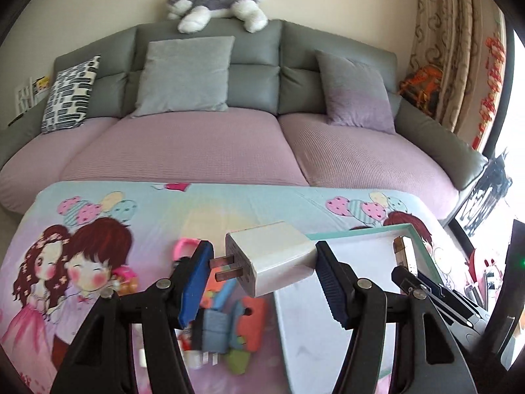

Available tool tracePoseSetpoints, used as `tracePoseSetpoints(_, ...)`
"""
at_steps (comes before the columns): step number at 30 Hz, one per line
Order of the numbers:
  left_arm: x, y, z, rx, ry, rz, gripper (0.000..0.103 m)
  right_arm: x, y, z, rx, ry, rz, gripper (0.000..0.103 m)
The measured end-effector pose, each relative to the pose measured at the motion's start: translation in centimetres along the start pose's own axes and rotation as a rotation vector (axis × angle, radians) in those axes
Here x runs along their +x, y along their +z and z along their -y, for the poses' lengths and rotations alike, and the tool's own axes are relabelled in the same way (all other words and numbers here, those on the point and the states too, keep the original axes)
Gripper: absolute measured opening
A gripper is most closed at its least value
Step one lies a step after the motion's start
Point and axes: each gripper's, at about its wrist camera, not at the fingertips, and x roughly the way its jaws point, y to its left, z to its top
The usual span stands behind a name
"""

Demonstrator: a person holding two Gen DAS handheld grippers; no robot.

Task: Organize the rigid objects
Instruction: 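Carry the white charger and gold box over the tray with both tools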

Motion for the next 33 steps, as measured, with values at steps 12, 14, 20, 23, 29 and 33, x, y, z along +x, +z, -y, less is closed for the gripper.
tracePoseSetpoints(12,8.8,-0.6,6.4,0.026,-0.029,-0.114,0.065,4.6,-1.0,5.1,0.008,-0.192,-0.092,0.022)
tracePoseSetpoints(14,9.7,-0.8,6.7,0.021,-0.026,-0.127,0.065,4.9,-1.1,5.8,0.030,-0.195,-0.105,0.022)
tracePoseSetpoints(20,11.9,-1.9,7.5,0.012,-0.015,-0.179,0.065,5.7,-1.4,6.9,0.050,-0.235,-0.136,0.022)
tracePoseSetpoints(23,12.2,-2.2,7.8,0.017,-0.010,-0.184,0.065,5.8,-1.4,7.3,0.061,-0.235,-0.146,0.022)
tracePoseSetpoints(29,12.5,-2.6,7.8,0.021,0.006,-0.195,0.065,6.2,-1.5,7.5,0.064,-0.233,-0.161,0.022)
tracePoseSetpoints(33,12.7,-2.6,7.5,0.015,0.015,-0.204,0.065,6.4,-1.4,7.5,0.059,-0.236,-0.166,0.022)
